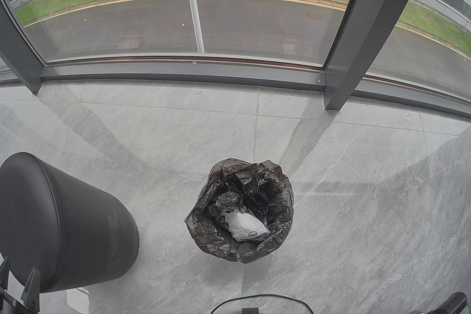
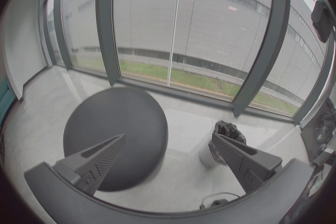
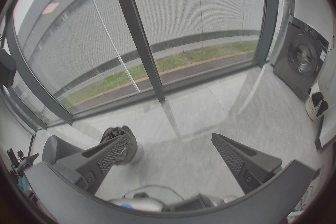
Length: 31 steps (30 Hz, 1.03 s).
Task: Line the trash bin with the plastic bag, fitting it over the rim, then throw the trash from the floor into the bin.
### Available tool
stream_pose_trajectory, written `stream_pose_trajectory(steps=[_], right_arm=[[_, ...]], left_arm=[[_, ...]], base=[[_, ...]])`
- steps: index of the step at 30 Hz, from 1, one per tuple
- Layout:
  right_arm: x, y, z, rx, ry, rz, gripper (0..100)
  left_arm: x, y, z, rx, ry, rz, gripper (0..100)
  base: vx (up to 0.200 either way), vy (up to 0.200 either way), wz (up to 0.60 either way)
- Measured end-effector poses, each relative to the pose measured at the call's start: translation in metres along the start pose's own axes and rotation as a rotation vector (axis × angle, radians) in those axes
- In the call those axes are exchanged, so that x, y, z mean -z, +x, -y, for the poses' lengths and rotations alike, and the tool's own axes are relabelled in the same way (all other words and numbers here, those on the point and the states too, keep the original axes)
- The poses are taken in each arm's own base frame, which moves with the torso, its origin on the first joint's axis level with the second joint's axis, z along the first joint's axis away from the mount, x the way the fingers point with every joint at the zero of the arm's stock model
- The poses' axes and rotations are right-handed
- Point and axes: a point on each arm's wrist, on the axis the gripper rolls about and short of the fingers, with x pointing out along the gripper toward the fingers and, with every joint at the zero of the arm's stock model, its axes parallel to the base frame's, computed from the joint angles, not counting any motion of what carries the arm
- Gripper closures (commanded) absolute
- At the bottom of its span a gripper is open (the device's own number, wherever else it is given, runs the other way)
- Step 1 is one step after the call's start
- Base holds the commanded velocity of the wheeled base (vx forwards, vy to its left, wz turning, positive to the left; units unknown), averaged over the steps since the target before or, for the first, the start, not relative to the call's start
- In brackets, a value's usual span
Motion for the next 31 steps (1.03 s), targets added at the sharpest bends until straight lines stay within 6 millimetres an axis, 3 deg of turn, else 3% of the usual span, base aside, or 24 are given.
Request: stream_pose_trajectory(steps=[7,15,21,31], right_arm=[[0.014,0.042,-0.003,-0.051,-0.082,0.2,0],[0.045,0.081,0.002,-0.09,-0.234,0.297,0],[0.062,0.09,0.005,-0.138,-0.358,0.203,0],[0.065,0.091,0.006,-0.147,-0.382,0.188,0]], left_arm=[[0.012,0.012,-0.002,-0.044,0.066,0.125,0],[0.029,0.02,-0.002,0.026,0.143,0.1,0],[0.033,0.022,-0.002,0.03,0.16,0.095,0],[0.034,0.023,-0.003,0.008,0.165,0.09,0]], base=[[0.0,0.0,0.0],[0.0,0.0,0.0],[0.0,0.0,0.0],[0.0,0.0,0.0]])
